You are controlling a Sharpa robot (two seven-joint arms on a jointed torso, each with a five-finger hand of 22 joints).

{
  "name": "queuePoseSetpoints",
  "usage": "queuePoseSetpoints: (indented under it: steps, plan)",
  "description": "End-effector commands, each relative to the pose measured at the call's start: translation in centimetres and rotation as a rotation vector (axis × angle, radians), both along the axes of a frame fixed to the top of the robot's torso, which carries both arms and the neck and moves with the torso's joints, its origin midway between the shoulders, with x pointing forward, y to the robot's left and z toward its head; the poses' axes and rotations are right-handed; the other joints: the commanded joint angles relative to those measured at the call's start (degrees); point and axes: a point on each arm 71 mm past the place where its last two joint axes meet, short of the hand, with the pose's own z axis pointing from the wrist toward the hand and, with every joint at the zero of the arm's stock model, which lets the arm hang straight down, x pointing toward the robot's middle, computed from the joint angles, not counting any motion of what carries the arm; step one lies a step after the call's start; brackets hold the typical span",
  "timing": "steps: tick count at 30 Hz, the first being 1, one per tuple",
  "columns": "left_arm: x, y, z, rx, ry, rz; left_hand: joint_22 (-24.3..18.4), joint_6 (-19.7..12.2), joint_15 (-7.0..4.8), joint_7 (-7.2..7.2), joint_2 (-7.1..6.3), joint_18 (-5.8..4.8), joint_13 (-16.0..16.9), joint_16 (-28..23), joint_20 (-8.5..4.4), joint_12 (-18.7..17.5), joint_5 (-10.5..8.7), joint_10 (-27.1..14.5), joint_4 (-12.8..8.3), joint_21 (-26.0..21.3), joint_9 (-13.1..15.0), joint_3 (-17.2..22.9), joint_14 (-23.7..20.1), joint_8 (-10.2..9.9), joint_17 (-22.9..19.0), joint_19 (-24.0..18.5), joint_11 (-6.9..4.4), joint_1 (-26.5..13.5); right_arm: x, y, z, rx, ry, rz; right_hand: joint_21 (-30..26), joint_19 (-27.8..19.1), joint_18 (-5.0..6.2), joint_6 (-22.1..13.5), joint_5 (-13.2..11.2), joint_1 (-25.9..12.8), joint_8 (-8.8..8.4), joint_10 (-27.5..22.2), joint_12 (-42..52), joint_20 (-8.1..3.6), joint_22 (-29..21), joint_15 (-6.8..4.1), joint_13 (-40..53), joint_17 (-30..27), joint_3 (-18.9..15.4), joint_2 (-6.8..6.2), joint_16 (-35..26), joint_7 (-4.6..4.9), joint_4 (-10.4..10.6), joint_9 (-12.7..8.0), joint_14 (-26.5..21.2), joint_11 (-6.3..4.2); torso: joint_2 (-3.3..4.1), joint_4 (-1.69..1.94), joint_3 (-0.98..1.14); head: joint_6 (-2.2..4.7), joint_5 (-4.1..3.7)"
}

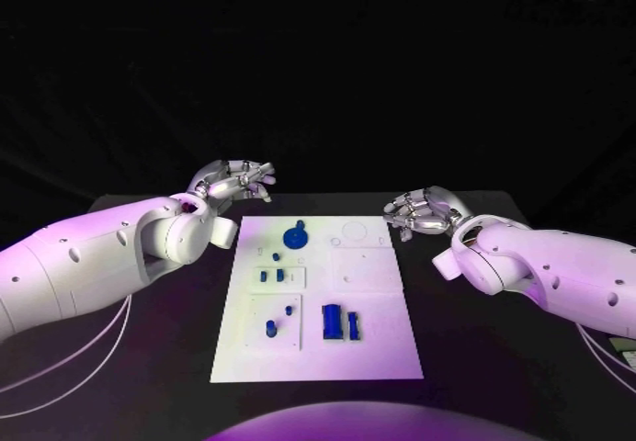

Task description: Assemble the parts on the task board

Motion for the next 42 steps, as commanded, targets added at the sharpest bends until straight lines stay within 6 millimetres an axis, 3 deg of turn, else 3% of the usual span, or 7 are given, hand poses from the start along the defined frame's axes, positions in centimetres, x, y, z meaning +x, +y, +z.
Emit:
queuePoseSetpoints:
  steps: [1, 12, 13, 18, 19, 22, 42]
  plan:
    - [0.7, 0.7, -0.3, -0.071, -0.038, 0.126, -5.07, -0.27, 1.01, 0.31, 0.14, 0.47, -1.70, -7.61, 1.04, -2.93, 0.05, 0.23, 1.38, -5.59, -1.10, -1.05, -1.51, -1.43, -2.47, -2.26, 0.75, 1.38, 2.1, -1.1, 0.1, 0.233, -0.019, -0.060, -6.24, -4.27, 0.00, -0.21, 0.29, -1.08, -1.22, -1.80, -8.23, 1.93, -5.10, 2.45, -8.30, -4.21, 1.67, 0.06, -9.72, 1.64, -0.61, -2.01, -6.06, 2.42, -1.37, -0.15, -0.24, 3.50, -0.30]
    - [1.8, 0.6, -2.6, -0.113, -0.033, 0.183, -25.27, -2.81, 3.05, -0.20, 2.38, 0.58, -7.19, -34.32, 4.59, -14.81, 1.93, -1.66, 1.75, -18.42, -4.48, -6.97, -8.35, -4.85, -8.24, -9.93, 0.48, 4.01, 5.4, -0.7, -1.3, 0.324, -0.044, -0.111, -18.21, -9.03, 0.28, -0.36, 0.49, -0.99, -4.43, -0.15, -22.11, 6.59, -20.32, 6.61, -28.39, -14.76, -0.91, 3.19, -29.14, 3.51, -4.19, -9.27, -12.56, 5.11, -2.35, -0.21, 0.66, 9.03, 0.64]
    - [1.7, 0.6, -2.7, -0.068, -0.002, 0.156, -62.05, -44.58, -4.34, -10.44, 9.82, -9.72, -11.01, -51.83, -10.47, -25.68, -3.85, -54.12, -14.35, -21.88, -23.03, -23.86, -52.22, -23.04, -24.74, -50.56, -7.40, -20.20, 5.4, -1.0, -1.4, 0.223, -0.040, -0.145, -24.11, -59.49, -9.83, -47.10, -6.20, -21.45, -16.16, -55.69, -29.59, -7.21, -61.03, -1.28, -41.36, -41.50, -34.71, 12.00, -42.61, -9.25, -4.81, -33.96, -66.63, -5.04, -2.15, -0.27, 0.31, 7.93, 0.35]
    - [1.3, 0.1, -2.7, -0.064, -0.008, 0.164, -62.05, -44.58, -4.34, -10.44, 9.82, -9.72, -11.01, -51.83, -10.47, -25.68, -3.85, -54.12, -14.35, -21.88, -23.03, -23.86, -52.22, -23.04, -24.74, -50.56, -7.40, -28.17, 5.0, -0.6, -1.3, 0.243, -0.046, -0.153, -24.11, -59.49, -9.83, -47.10, -6.20, -28.48, -16.16, -55.69, -29.59, -7.21, -61.03, -1.28, -41.36, -41.50, -34.71, 12.00, -42.61, -9.25, -4.81, -33.96, -66.63, -5.04, -2.17, 0.56, 0.54, 8.79, 0.08]
    - [1.1, -0.1, -2.6, -0.063, -0.010, 0.167, -62.05, -44.58, -4.34, -10.44, 9.82, -9.72, -11.01, -51.83, -10.47, -25.68, -3.85, -54.12, -14.35, -21.88, -23.03, -23.86, -52.22, -23.04, -24.74, -50.56, -7.40, -30.04, 4.8, -0.5, -1.2, 0.251, -0.048, -0.157, -24.11, -59.49, -9.83, -47.10, -6.20, -69.00, -16.16, -55.69, -29.59, -7.21, -61.03, -1.28, -41.36, -41.50, -34.71, 12.00, -42.61, -9.25, -4.81, -33.96, -66.63, -5.04, -2.17, 0.90, 0.63, 9.14, -0.03]
    - [0.4, -0.9, -2.5, -0.057, -0.020, 0.182, -62.05, -44.58, -4.34, -10.44, 9.82, -9.72, -11.01, -51.83, -10.47, -25.68, -3.85, -54.12, -14.35, -21.88, -23.03, -23.86, -52.22, -23.04, -24.74, -50.56, -7.40, -75.71, 4.0, 0.2, -1.0, 0.287, -0.059, -0.173, -24.11, -59.49, -9.83, -47.10, -6.20, -69.00, -16.16, -55.69, -29.59, -7.21, -61.03, -1.28, -41.36, -41.50, -34.71, 12.00, -42.61, -9.25, -4.81, -33.96, -66.63, -5.04, -2.19, 2.36, 1.03, 10.65, -0.50]
    - [-5.6, -5.8, -0.7, -0.010, -0.097, 0.277, -62.05, -44.58, -4.34, -10.44, 9.82, -9.72, -11.01, -51.83, -10.47, -25.68, -3.85, -54.12, -14.35, -21.88, -23.03, -23.86, -52.22, -23.04, -24.74, -50.56, -7.40, -75.71, -2.6, 4.4, 2.4, 0.503, -0.096, -0.308, -24.11, -59.49, -9.83, -47.10, -6.20, -69.00, -16.16, -55.69, -29.59, -7.21, -61.03, -1.28, -41.36, -41.50, -34.71, 12.00, -42.61, -9.25, -4.81, -33.96, -66.63, -5.04, -2.21, 3.76, 1.41, 12.11, -0.96]
